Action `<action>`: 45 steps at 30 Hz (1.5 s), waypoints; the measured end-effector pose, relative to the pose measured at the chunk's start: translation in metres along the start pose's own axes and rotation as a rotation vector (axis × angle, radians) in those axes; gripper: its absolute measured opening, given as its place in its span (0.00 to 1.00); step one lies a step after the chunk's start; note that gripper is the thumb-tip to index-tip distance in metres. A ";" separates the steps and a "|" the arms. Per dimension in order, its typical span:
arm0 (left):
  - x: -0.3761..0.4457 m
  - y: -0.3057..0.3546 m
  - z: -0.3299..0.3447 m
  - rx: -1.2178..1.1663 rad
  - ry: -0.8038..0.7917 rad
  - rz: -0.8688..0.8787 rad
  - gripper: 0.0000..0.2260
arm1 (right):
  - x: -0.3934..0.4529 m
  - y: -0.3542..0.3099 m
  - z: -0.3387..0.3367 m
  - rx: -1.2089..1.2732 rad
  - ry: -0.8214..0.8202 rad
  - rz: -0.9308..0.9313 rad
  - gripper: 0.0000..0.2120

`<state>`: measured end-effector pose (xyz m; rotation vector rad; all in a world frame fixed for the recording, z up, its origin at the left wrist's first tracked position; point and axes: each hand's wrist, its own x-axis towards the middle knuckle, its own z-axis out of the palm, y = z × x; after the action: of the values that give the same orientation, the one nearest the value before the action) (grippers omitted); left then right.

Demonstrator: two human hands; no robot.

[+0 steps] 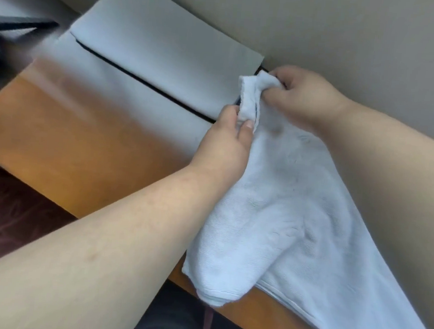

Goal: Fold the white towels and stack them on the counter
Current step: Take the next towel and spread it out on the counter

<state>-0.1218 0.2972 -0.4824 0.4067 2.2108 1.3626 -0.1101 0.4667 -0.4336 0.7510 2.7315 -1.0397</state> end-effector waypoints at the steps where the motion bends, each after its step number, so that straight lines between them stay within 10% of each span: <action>1: 0.001 0.003 -0.004 -0.023 -0.031 -0.019 0.07 | 0.000 0.002 -0.005 0.109 0.009 0.025 0.07; 6: 0.017 0.000 -0.041 0.181 -0.289 -0.142 0.15 | 0.022 0.012 -0.018 0.415 0.107 0.158 0.10; 15: 0.017 -0.027 -0.064 0.399 -0.281 -0.261 0.13 | 0.034 0.045 0.005 0.011 0.029 0.103 0.21; 21: -0.001 -0.039 -0.077 0.237 -0.287 -0.295 0.21 | -0.049 0.109 0.009 -0.172 0.409 0.115 0.18; 28: -0.008 -0.028 -0.059 0.472 -0.106 -0.302 0.33 | -0.091 0.138 0.040 -0.369 0.164 0.220 0.30; 33: -0.035 -0.008 -0.014 1.034 -0.008 0.037 0.36 | -0.137 0.170 0.024 -0.301 0.262 0.415 0.30; 38: -0.113 0.005 0.084 0.983 -0.426 0.607 0.26 | -0.218 0.236 0.001 -0.210 0.320 0.669 0.28; 45: -0.172 -0.015 0.187 1.267 -0.619 0.643 0.31 | -0.276 0.315 -0.014 -0.323 0.236 0.640 0.33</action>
<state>0.1260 0.3428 -0.5192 1.7781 2.1332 -0.2130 0.2850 0.5656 -0.5314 1.6050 2.4352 -0.3818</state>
